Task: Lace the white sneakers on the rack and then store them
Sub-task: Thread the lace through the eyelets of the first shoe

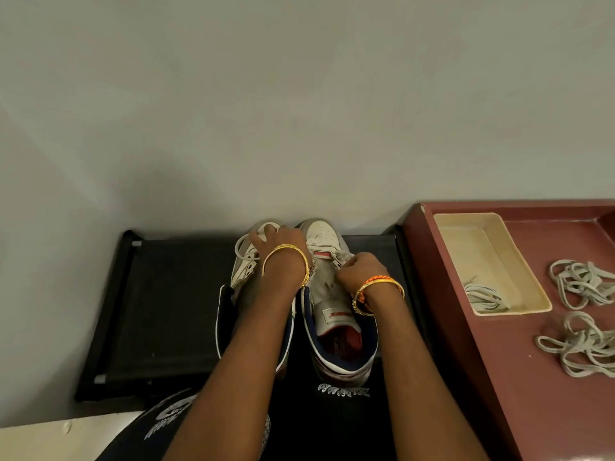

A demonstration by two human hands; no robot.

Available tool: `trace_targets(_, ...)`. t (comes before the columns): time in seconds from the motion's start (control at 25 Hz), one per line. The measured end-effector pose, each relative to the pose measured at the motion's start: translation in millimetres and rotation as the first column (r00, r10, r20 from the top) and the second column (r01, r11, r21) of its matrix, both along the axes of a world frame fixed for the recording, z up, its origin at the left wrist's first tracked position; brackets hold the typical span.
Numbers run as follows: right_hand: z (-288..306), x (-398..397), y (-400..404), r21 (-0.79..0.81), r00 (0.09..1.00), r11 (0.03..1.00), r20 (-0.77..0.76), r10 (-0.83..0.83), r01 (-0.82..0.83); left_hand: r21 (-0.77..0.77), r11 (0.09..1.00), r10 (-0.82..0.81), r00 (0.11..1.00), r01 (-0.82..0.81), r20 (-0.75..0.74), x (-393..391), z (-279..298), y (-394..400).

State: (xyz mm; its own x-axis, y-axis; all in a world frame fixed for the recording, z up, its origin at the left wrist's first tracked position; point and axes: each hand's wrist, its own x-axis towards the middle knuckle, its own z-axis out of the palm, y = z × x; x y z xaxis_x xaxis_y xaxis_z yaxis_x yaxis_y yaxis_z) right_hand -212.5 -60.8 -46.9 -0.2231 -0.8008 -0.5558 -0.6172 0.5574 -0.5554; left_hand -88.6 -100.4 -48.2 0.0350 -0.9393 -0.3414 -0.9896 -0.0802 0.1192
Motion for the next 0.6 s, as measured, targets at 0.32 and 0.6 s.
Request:
trace_targets(0.32,-3,11,-6,0.006,0.993,0.994,-0.05,-0.109,0.11,-0.317,0.946,0.056,0.996,-0.073,-0.063,32,-11,7)
trace_targets(0.6,-7,4,-5,0.024,0.97,0.969,-0.003,-0.244,0.244,-0.352,0.886,0.172,0.92,-0.301,-0.352,40,-17,8)
